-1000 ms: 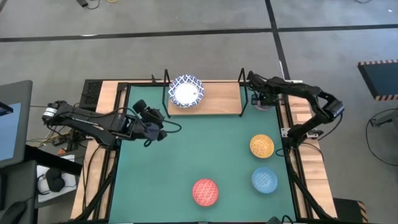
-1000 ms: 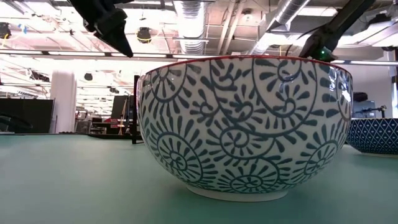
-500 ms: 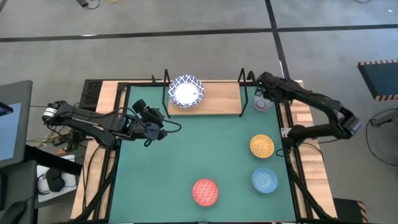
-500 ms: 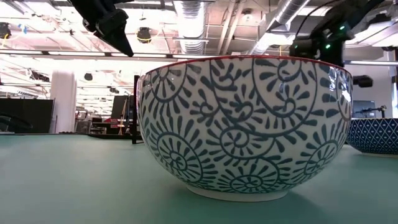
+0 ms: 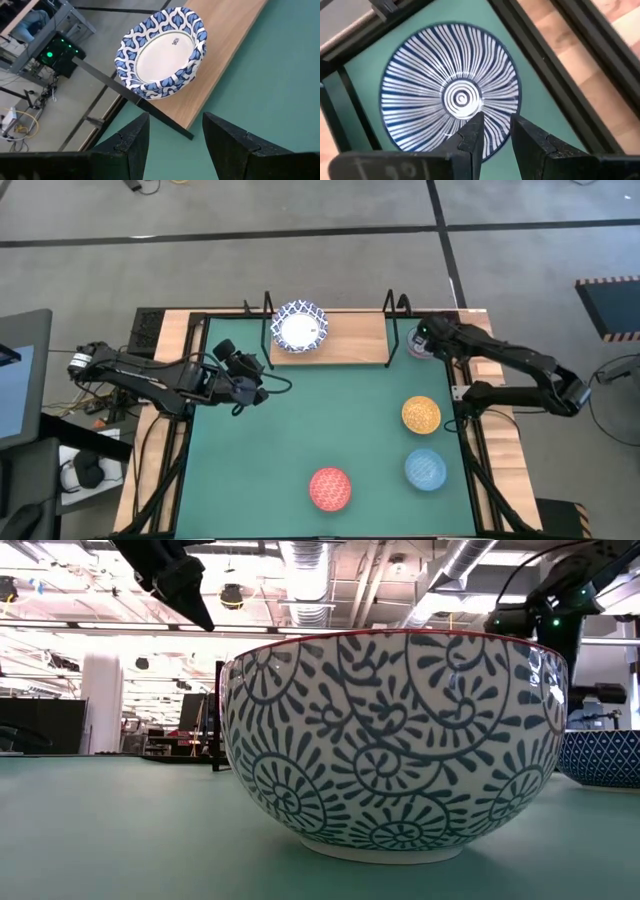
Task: Place and stack bowls onto a shelf
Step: Put the blue patterned bowl on the shelf
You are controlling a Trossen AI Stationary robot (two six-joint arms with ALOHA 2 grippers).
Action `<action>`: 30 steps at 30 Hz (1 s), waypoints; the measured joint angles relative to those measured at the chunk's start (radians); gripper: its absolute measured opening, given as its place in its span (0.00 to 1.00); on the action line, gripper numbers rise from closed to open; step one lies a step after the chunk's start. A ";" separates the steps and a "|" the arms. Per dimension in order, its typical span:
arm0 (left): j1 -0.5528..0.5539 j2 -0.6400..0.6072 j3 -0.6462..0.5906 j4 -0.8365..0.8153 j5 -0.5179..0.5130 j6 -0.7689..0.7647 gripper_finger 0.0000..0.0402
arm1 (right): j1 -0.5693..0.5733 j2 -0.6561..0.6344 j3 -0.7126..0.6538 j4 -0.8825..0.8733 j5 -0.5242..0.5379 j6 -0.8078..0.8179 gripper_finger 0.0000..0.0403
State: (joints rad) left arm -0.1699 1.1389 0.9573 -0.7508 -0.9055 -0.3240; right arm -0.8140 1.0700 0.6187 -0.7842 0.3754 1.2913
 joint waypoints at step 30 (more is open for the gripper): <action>0.001 0.000 0.000 -0.001 -0.044 0.006 0.42 | 0.003 -0.135 -0.043 0.005 -0.007 0.020 0.30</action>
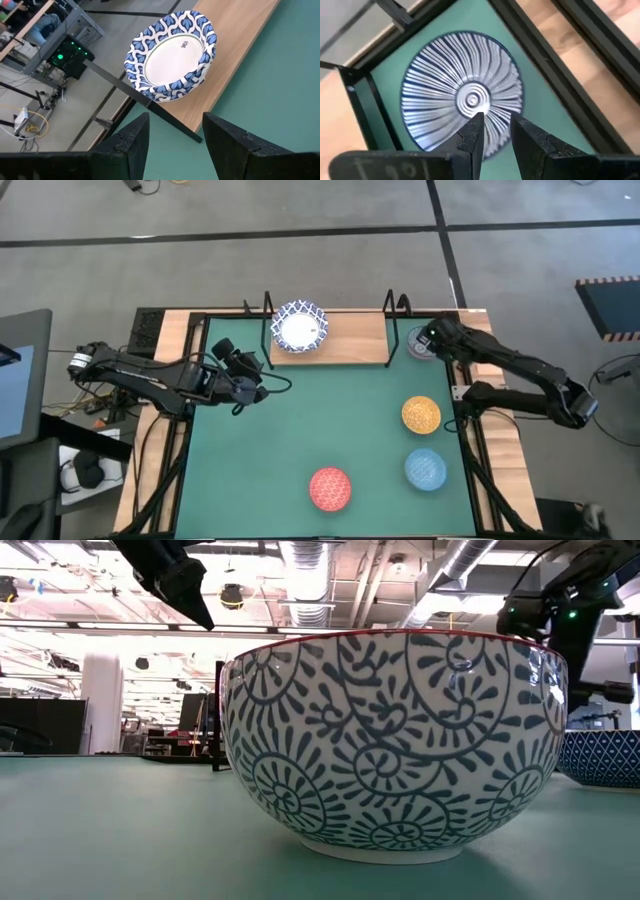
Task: Place and stack bowls onto a shelf
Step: Put the blue patterned bowl on the shelf
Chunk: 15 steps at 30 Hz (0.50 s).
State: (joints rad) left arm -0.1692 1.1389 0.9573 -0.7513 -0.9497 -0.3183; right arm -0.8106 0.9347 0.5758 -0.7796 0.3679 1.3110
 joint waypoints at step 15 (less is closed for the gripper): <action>0.000 0.000 0.000 0.001 0.000 -0.016 0.42 | 0.012 0.004 -0.096 0.066 0.021 0.015 0.30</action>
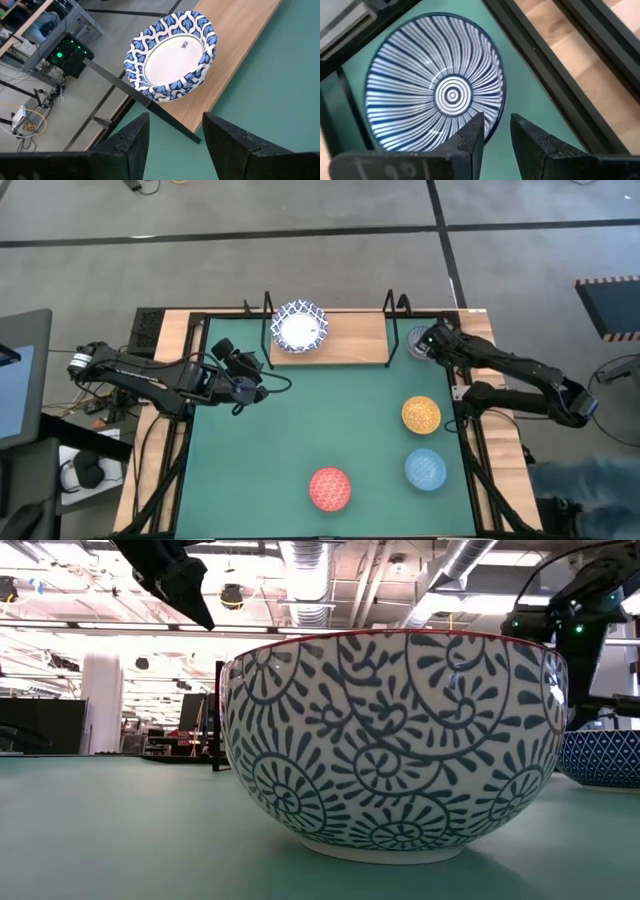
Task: Place and stack bowls onto a shelf
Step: Put the blue patterned bowl on the shelf
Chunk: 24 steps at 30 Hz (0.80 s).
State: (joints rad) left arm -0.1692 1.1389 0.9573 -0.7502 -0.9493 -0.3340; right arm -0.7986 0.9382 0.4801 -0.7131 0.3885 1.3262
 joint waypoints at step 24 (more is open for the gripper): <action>0.000 0.000 0.000 0.001 0.000 0.005 0.42 | 0.032 -0.021 -0.084 0.179 0.073 -0.055 0.09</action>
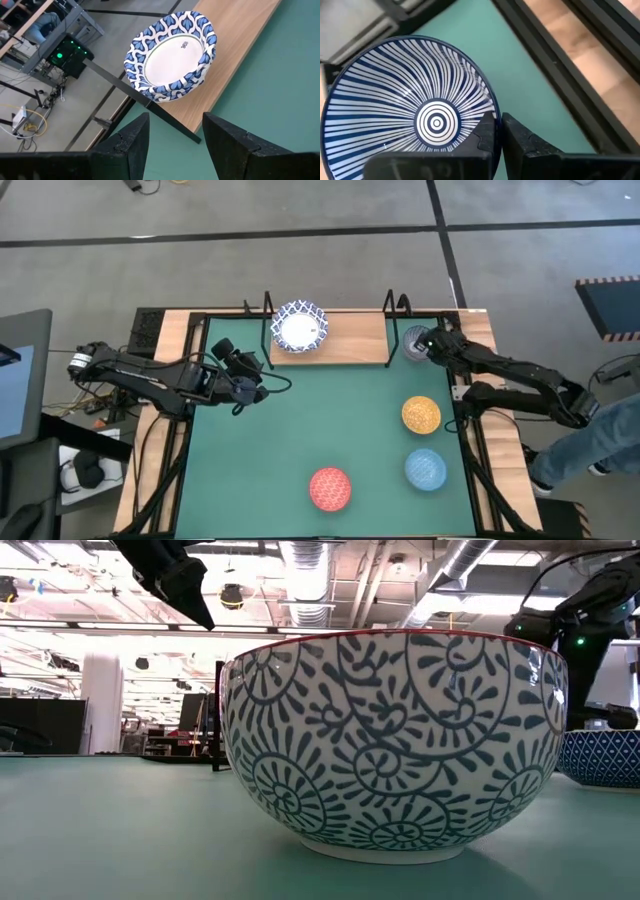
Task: Place and stack bowls onto a shelf
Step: Put the blue patterned bowl on the shelf
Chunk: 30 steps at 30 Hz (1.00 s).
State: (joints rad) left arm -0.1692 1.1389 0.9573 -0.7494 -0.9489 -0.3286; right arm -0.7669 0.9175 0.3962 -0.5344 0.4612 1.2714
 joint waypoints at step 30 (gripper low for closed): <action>0.135 0.237 0.000 0.356 0.233 0.204 0.42 | 0.475 -0.300 0.003 0.464 0.642 -0.574 0.10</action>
State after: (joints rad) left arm -0.0344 1.3757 0.9577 -0.3939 -0.7160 -0.1242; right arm -0.2915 0.6180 0.3988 -0.0703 1.1030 0.6971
